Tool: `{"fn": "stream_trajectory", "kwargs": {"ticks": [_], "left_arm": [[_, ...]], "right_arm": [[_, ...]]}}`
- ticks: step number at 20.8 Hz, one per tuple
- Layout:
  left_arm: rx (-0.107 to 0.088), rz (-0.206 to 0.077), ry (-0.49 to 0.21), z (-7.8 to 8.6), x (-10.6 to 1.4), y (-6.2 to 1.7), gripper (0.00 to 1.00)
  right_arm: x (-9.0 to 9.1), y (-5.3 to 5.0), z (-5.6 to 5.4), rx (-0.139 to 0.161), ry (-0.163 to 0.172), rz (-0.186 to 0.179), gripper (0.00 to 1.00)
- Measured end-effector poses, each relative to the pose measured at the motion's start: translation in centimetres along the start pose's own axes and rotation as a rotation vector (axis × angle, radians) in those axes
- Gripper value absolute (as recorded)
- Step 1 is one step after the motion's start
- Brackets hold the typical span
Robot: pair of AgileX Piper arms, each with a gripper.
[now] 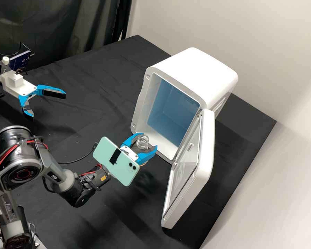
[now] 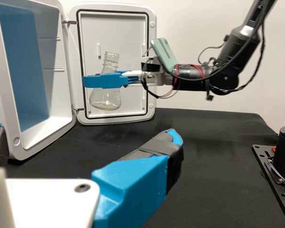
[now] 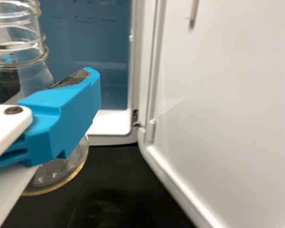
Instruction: Place the flask in the incubator
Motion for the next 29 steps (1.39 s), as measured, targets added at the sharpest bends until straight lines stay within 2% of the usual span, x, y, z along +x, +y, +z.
{"fn": "stream_trajectory", "kwargs": {"ticks": [3, 5, 9, 12, 15, 18, 23, 26, 29], "left_arm": [[0.000, 0.000, 0.000, 0.0, 0.0, 0.00, 1.00], [0.000, -0.001, -0.002, 0.0, 0.0, -0.01, 1.00], [0.000, -0.002, -0.008, 0.1, 0.0, -0.04, 1.00], [0.000, -0.005, -0.016, 0.3, 0.1, -0.08, 1.00], [0.001, -0.006, -0.021, 0.4, 0.1, -0.10, 1.00], [0.001, -0.007, -0.023, 0.4, 0.1, -0.11, 1.00], [0.001, -0.007, -0.023, 0.4, 0.1, -0.11, 1.00], [-0.003, -0.013, -0.021, 0.4, 0.2, -0.24, 1.00], [-0.005, -0.016, -0.021, 0.3, 0.2, -0.30, 1.00]], "right_arm": [[1.6, -0.1, 0.0, 0.000, -0.016, 0.035, 0.00], [2.7, -0.2, -0.2, -0.010, -0.009, 0.041, 0.00], [4.7, -0.4, -0.2, -0.011, 0.009, 0.049, 0.00], [5.9, 0.3, -0.1, -0.002, 0.004, 0.093, 0.00], [6.7, 1.1, -0.4, 0.003, 0.014, 0.136, 0.00], [7.2, 1.5, -0.8, -0.017, 0.034, 0.152, 0.00], [8.2, 1.8, -1.2, -0.022, 0.052, 0.167, 0.00], [8.9, 2.3, -1.9, -0.014, 0.073, 0.198, 0.00], [9.8, 2.2, -3.1, -0.004, 0.090, 0.192, 0.00]]}}
